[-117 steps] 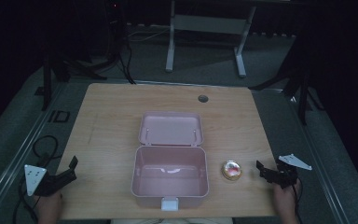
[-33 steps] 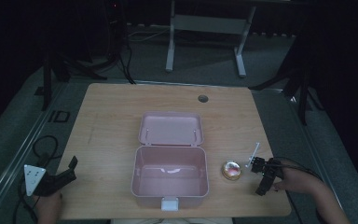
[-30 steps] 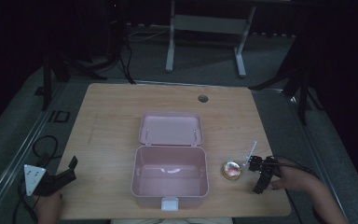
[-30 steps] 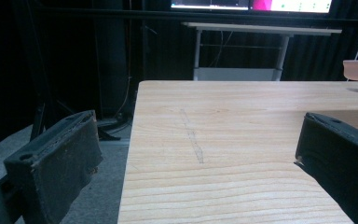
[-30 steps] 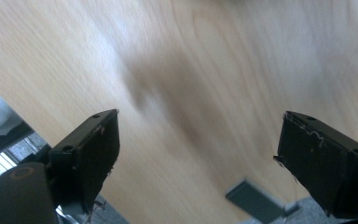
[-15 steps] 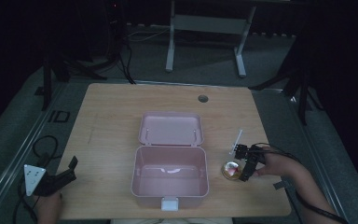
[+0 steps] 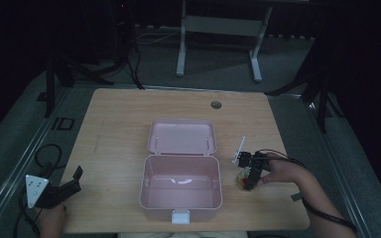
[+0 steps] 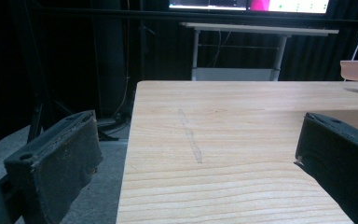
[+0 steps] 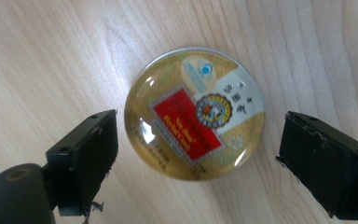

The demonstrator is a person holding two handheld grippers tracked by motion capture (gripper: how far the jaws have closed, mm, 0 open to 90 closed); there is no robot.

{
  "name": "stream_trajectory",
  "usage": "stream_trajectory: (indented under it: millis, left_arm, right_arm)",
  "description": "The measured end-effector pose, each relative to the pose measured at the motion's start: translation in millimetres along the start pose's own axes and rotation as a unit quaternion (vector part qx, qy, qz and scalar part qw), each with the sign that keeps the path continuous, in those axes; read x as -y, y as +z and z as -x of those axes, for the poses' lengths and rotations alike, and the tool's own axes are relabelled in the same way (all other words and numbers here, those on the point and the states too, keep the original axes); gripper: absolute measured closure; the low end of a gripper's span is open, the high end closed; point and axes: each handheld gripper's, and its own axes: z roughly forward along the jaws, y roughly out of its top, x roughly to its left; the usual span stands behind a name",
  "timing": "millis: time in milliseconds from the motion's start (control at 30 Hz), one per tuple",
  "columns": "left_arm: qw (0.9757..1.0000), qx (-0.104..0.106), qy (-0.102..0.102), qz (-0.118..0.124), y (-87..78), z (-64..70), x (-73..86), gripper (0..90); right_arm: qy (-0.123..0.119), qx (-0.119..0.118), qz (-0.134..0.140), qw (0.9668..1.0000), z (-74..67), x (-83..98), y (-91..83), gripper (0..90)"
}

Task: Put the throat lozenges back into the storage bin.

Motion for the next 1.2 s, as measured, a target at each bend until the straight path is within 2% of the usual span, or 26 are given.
stream_trajectory:
  millis: [267,400,500,567,667,700,900,1067,1200]
  left_arm:
    - [1.0000,0.001,0.002,-0.001,0.0,0.1,0.0,0.4]
    - [1.0000,0.001,0.002,-0.001,0.1,0.2,-0.1,0.4]
    - [1.0000,0.001,0.002,-0.001,0.1,0.2,-0.1,0.4]
    - [1.0000,0.001,0.002,-0.001,0.1,0.3,-0.1,0.4]
    - [1.0000,0.001,0.002,-0.001,0.1,0.2,-0.1,0.4]
    - [1.0000,0.001,0.002,-0.001,0.1,0.3,-0.1,0.4]
    - [1.0000,0.001,0.004,-0.002,0.2,0.4,-0.1,0.4]
    - [1.0000,0.001,0.004,-0.001,0.2,0.4,-0.1,0.4]
    - [1.0000,0.001,0.003,-0.002,0.1,0.3,-0.1,0.4]
  right_arm:
    - [-0.007,-0.006,-0.017,0.9998,0.3,-7.0,13.5,11.4]
    - [-0.010,0.000,-0.029,0.9995,-0.9,-9.0,19.6,13.4]
    - [-0.010,0.003,-0.032,0.9994,-1.1,-9.7,21.0,15.1]
    - [-0.013,-0.003,-0.033,0.9994,-1.4,-9.9,20.6,19.4]
    - [-0.021,0.007,-0.039,0.9990,-2.9,-9.8,19.0,19.7]
    - [-0.025,0.012,-0.039,0.9988,-3.9,-9.5,17.3,19.8]
    - [-0.044,0.003,-0.049,0.9978,-8.3,-5.6,2.2,19.9]
    - [-0.039,0.004,-0.061,0.9974,-11.5,-3.1,-18.5,19.9]
    - [-0.036,0.006,-0.052,0.9979,-15.1,-2.4,-40.8,19.9]
